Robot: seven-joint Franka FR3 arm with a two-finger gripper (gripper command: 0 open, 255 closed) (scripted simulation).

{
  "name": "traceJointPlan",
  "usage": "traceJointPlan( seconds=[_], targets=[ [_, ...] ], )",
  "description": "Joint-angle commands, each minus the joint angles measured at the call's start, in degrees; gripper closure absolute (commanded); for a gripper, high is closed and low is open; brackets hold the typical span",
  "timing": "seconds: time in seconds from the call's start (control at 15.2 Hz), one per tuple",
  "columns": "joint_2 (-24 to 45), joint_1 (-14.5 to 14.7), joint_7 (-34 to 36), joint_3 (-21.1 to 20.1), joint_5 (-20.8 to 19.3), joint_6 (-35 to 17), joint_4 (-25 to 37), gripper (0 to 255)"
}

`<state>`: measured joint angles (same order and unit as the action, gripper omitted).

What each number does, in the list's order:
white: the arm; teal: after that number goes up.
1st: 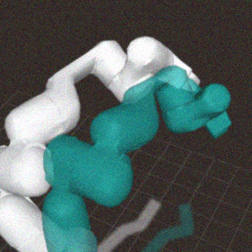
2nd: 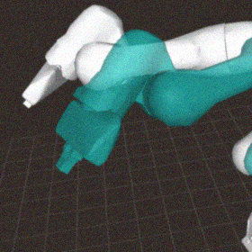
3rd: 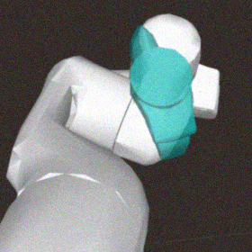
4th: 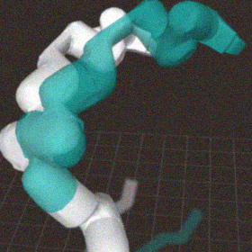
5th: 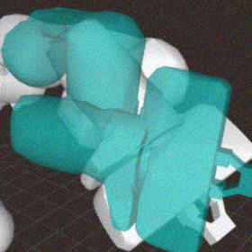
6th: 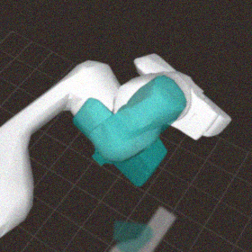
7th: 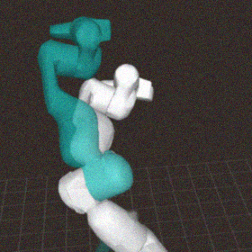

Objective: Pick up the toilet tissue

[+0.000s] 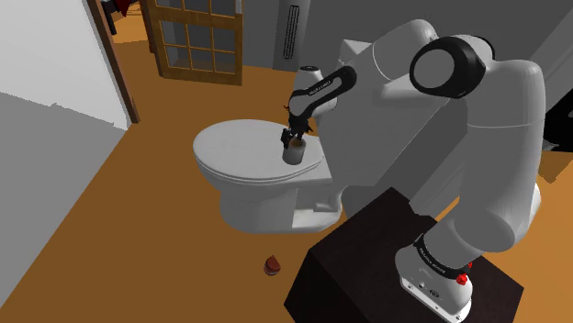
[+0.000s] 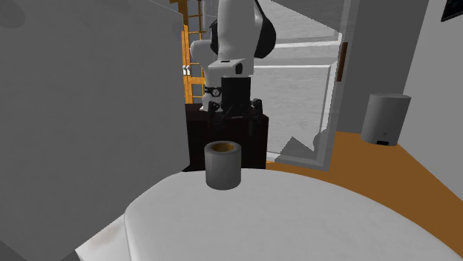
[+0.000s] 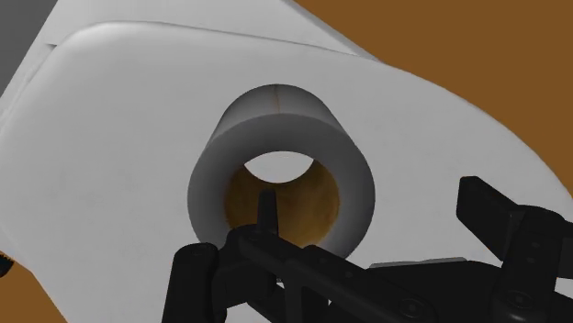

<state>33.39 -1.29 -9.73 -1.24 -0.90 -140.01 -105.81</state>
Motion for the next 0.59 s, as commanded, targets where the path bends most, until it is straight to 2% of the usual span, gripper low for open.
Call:
traceJointPlan(
  seconds=[0.0,0.53],
  targets=[
    [2.7,0.0,-0.1,0.1,-0.1,-0.5,2.1,0],
    [6.7,0.0,0.0,0.2,-0.2,-3.6,2.9,0]
  ],
)
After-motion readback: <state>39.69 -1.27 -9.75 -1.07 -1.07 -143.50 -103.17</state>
